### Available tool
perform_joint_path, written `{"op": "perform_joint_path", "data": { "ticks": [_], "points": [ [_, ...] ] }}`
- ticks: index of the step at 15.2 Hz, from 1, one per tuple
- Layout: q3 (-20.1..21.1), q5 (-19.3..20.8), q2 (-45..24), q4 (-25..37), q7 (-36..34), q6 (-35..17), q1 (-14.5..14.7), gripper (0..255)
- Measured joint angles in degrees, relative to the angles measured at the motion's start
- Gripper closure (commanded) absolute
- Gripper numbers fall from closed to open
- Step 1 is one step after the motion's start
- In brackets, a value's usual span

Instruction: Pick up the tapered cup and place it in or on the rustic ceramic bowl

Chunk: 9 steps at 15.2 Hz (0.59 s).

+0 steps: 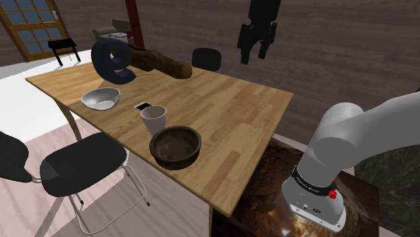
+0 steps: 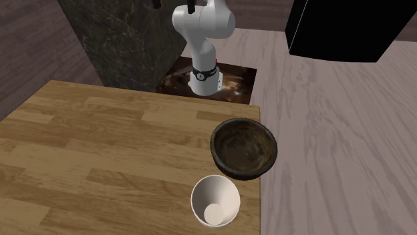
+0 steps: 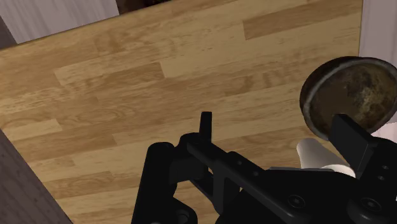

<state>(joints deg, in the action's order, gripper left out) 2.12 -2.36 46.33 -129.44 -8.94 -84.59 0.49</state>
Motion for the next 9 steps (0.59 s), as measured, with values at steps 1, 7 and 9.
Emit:
{"op": "perform_joint_path", "data": {
  "ticks": [1,7,9],
  "points": [
    [0.00,0.00,0.00,0.00,0.00,0.00,0.00,0],
    [0.95,-1.69,-7.52,-1.08,-0.16,-8.29,0.75,0],
    [1.41,-2.31,-11.18,-0.54,-0.26,-11.35,1.07,0]
  ]
}}
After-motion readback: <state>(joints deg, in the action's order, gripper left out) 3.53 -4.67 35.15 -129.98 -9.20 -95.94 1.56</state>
